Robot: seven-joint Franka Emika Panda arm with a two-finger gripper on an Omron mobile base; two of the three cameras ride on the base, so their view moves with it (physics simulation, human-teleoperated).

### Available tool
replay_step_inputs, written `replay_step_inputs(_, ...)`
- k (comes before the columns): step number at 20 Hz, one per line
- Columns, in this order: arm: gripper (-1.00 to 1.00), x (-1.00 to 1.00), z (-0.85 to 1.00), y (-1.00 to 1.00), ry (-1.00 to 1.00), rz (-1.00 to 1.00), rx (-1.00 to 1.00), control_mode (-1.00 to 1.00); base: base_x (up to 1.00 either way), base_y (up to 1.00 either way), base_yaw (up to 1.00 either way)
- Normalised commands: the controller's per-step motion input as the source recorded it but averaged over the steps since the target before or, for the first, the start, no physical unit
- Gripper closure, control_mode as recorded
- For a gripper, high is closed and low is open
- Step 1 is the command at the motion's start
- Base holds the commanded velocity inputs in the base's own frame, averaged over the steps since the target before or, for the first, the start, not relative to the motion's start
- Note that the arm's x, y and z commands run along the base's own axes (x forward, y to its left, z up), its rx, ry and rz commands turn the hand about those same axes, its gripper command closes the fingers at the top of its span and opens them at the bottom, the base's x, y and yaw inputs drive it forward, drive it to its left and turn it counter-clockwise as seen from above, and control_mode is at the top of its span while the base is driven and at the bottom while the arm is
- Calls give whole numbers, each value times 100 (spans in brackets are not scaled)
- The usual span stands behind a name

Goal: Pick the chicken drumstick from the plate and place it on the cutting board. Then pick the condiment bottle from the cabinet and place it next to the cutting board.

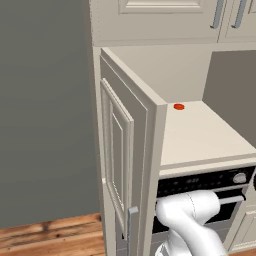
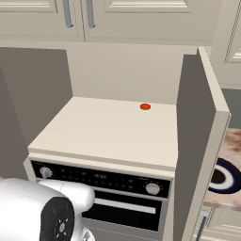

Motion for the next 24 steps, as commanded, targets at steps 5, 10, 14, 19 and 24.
replay_step_inputs(5,100,-14,9,1,-1,0,0,-100,0,0,0)
replay_step_inputs(10,100,0,0,0,0,0,0,-100,0,0,0)
replay_step_inputs(14,100,0,0,0,0,0,0,100,0,0,0)
replay_step_inputs(19,100,0,0,0,0,0,0,100,0,0,0)
replay_step_inputs(24,100,0,0,0,0,0,0,100,-5,0,0)
